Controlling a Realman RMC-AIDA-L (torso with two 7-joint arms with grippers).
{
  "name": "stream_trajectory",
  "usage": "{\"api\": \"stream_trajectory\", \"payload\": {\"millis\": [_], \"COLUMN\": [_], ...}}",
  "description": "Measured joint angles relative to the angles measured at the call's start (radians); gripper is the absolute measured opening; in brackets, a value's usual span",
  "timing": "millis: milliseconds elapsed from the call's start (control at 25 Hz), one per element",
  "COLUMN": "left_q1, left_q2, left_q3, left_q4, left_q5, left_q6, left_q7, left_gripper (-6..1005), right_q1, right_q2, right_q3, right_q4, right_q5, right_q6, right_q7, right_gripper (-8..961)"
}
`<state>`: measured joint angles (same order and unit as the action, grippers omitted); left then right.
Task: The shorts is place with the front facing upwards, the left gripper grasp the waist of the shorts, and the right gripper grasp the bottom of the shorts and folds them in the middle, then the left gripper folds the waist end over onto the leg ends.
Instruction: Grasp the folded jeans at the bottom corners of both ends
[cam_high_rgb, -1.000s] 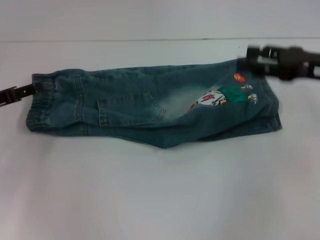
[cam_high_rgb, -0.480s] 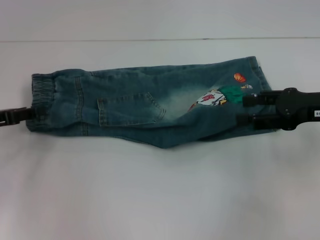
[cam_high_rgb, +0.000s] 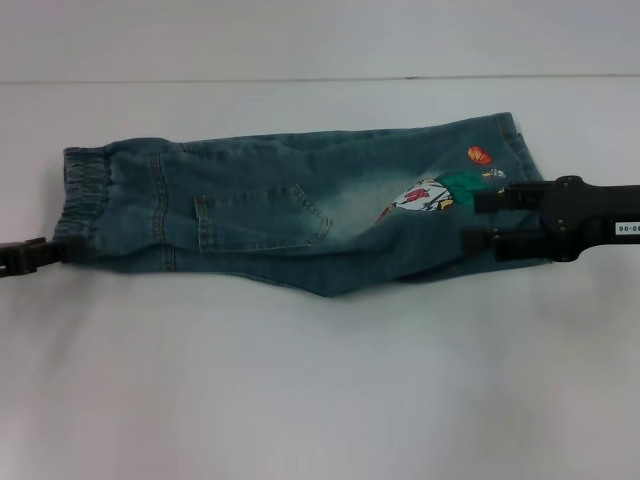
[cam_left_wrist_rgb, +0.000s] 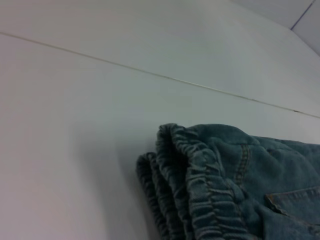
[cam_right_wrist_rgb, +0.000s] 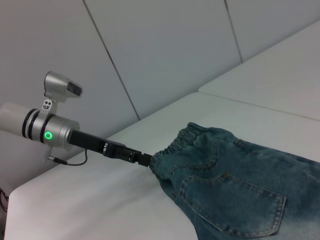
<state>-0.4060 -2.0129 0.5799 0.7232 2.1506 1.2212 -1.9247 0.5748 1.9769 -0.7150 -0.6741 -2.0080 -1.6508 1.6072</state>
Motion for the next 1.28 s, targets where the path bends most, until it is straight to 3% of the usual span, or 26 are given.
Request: {"api": "stream_trajectory", "payload": {"millis": [360,800,880,1280], "left_q1": [0.006,0.009,0.009,0.026], "left_q2": [-0.022,-0.043,-0.043,-0.046], "left_q3": [0.046,0.059,0.058,0.013], "left_q4": [-0.001,0.006,0.006,0.042], "left_q5": [0.003,0.003,0.003,-0.035], "left_q6": [-0.055,-0.065,-0.065,0.008], "left_q7": [0.019,0.055,0.056,0.054], "left_gripper": [676,234,70,53], "right_q1": [-0.006,-0.009,-0.009,-0.012], "right_q2": [0.006,0.015,0.016,0.028], "right_q3": [0.0,0.002,0.002,0.002], "right_q4": [0.0,0.001,0.001,0.002], "right_q5": [0.005,0.002,0.002,0.005], "right_q6": [0.0,0.006,0.009,0.028], "right_q7": [0.0,0.0,0.0,-0.002], "right_gripper": [766,753,750,738]}}
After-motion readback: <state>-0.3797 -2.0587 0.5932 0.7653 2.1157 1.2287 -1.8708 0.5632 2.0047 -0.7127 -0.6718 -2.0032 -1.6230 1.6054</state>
